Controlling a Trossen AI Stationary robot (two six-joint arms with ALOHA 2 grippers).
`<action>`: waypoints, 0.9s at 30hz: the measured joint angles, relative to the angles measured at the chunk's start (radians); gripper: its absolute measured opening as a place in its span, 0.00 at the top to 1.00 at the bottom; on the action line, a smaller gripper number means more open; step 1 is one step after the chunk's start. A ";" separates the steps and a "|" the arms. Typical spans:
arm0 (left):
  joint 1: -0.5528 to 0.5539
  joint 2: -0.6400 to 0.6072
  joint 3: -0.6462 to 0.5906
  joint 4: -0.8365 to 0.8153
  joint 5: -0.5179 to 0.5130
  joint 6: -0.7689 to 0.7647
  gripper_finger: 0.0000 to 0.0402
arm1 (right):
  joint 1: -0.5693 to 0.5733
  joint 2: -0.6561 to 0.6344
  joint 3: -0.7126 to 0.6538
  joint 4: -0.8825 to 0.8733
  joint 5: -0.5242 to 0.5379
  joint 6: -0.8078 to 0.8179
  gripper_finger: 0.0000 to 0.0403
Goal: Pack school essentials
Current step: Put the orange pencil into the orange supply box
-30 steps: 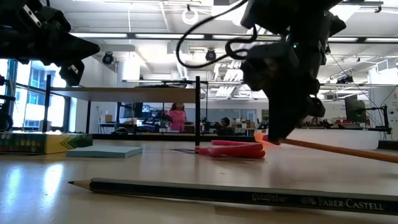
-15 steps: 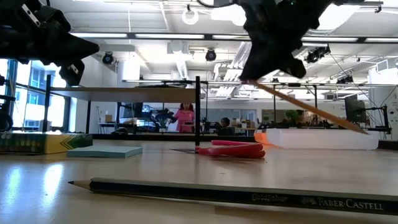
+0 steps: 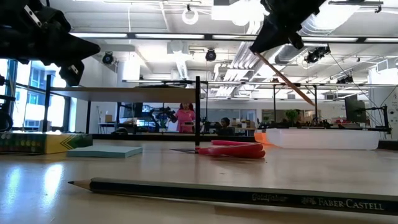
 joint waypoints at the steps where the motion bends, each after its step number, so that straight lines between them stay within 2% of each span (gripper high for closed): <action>1: 0.000 0.000 0.000 0.000 -0.002 0.000 1.00 | -0.024 -0.017 0.000 -0.007 0.001 -0.041 0.96; 7: 0.000 0.000 0.000 0.000 -0.008 -0.014 1.00 | -0.170 -0.082 0.000 -0.065 -0.017 -0.270 0.96; 13: 0.000 0.000 0.000 0.001 -0.007 -0.103 1.00 | -0.297 -0.053 0.000 -0.170 -0.085 -0.432 0.96; 18: 0.000 0.000 0.000 0.001 -0.007 -0.128 1.00 | -0.376 0.011 0.000 -0.210 -0.183 -0.489 0.96; 27: 0.000 0.000 0.000 0.001 -0.009 -0.131 1.00 | -0.454 0.146 0.000 -0.255 -0.335 -0.474 0.96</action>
